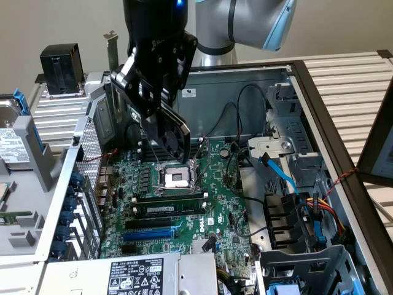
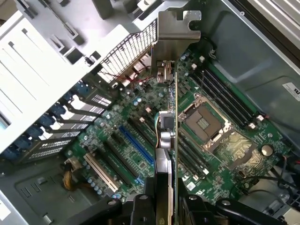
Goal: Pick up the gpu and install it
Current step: 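Insert the gpu into the slot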
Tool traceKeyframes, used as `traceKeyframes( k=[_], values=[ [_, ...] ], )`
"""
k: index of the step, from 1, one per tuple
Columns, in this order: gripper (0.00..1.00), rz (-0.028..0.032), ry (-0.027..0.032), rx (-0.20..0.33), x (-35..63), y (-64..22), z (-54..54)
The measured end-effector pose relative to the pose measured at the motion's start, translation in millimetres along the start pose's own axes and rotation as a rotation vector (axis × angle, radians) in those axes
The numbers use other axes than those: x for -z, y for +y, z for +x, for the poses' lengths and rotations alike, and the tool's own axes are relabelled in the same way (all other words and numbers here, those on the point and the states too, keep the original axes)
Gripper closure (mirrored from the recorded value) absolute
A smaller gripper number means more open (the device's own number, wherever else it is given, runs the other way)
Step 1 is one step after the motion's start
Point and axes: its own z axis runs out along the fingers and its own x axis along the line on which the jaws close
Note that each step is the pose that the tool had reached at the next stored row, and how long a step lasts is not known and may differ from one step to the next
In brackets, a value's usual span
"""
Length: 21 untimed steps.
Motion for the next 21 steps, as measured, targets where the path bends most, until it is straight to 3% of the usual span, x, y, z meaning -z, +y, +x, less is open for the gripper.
traceKeyframes(
  k=[10,21],
  values=[
    [0.72,0.0058,0.0101,0.151,-0.2,-1.2,-1.2],
    [0.72,0.0172,0.0199,0.347,-1.0,-1.4,-1.3]
  ],
)
